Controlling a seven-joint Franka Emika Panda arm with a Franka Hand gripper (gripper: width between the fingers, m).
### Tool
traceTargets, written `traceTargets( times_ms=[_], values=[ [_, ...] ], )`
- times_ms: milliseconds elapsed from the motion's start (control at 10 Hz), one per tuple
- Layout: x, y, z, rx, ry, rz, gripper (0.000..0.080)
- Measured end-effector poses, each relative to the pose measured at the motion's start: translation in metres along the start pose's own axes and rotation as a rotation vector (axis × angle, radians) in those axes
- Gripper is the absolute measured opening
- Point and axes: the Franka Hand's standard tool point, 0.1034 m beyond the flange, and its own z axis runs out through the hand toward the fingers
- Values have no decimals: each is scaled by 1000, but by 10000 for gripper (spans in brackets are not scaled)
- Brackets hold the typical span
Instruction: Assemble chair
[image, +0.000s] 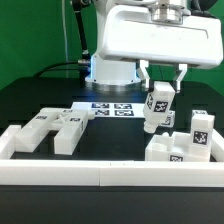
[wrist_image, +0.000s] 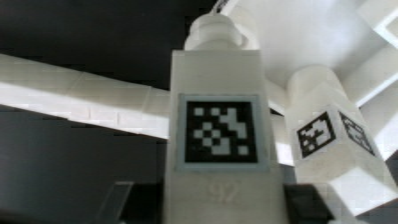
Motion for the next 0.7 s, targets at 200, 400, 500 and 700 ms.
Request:
traceTargets(
  times_ms=[200,400,500,700],
  values=[
    [6,9,2,15,-10,13,291],
    [12,5,1,33,-4,40,291],
    [14,-7,0,36,-4,24,291],
    [13,-1,1,25,10,21,291]
  ],
)
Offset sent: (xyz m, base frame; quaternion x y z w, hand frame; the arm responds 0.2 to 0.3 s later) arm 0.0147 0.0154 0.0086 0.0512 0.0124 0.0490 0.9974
